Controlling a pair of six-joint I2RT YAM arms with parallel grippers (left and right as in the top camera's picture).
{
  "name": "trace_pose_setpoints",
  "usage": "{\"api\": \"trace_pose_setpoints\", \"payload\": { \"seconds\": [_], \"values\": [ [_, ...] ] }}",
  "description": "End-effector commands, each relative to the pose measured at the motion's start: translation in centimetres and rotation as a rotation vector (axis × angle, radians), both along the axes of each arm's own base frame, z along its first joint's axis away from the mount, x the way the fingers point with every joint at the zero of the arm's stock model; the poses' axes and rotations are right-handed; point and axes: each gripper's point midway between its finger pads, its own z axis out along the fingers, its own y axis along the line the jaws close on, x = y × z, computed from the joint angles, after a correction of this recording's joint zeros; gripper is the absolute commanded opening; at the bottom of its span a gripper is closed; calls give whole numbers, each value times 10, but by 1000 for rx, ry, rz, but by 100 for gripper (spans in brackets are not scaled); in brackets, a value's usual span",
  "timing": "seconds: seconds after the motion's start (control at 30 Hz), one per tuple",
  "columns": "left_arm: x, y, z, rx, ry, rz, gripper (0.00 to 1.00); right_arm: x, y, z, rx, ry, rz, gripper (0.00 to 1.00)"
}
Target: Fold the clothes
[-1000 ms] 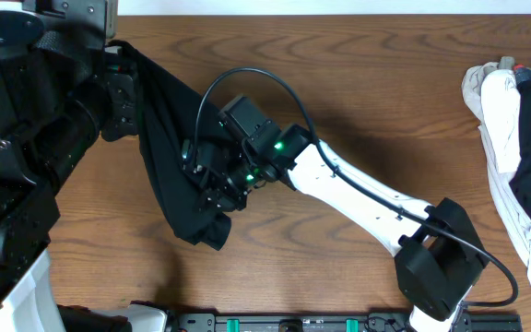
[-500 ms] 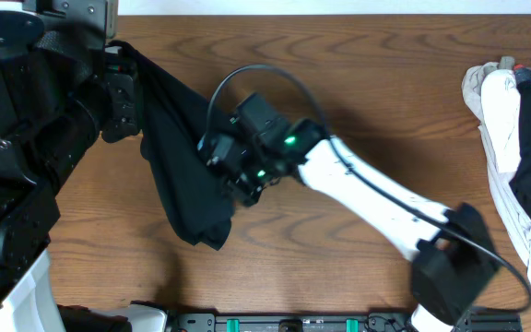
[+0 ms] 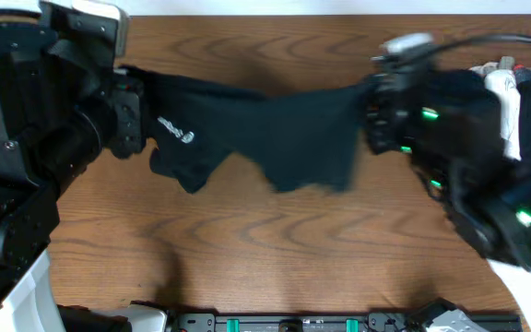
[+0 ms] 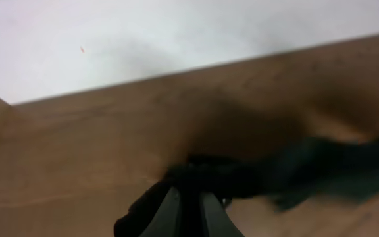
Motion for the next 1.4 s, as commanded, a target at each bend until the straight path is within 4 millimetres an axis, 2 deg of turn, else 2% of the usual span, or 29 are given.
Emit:
{"api": "trace_pose_setpoints", "payload": {
  "seconds": [0.0, 0.2, 0.37, 0.47, 0.6, 0.7, 0.87, 1.1, 1.23, 1.37],
  "values": [
    [-15, -3, 6, -36, -8, -19, 6, 2, -28, 9, -1, -32, -111, 1],
    [-39, -18, -10, -93, 97, -111, 6, -14, -37, 29, 28, -85, -115, 1],
    [-57, -21, 0, -147, 65, -128, 6, -30, -45, 50, 50, -126, -115, 1],
    [-59, -20, 2, -148, 57, -129, 6, -31, -46, 57, 59, -143, -120, 1],
    [-51, -22, -3, -136, 80, -133, 6, -25, -56, 61, 43, -166, -181, 1],
    [-36, -26, -13, -122, 120, -131, 6, -22, -55, 59, 52, -158, -192, 1],
    [2, -35, -41, -103, 231, -122, 6, -11, -48, 42, 28, -102, -187, 1],
    [75, -56, -115, -74, 455, -111, 7, 22, -34, -2, -53, 26, -192, 1],
    [102, -62, -156, -54, 561, -100, 9, 36, -33, -17, -84, 58, -213, 1],
    [119, -66, -184, -38, 623, -97, 9, 40, -41, -20, -115, 57, -259, 1]
  ]
}}
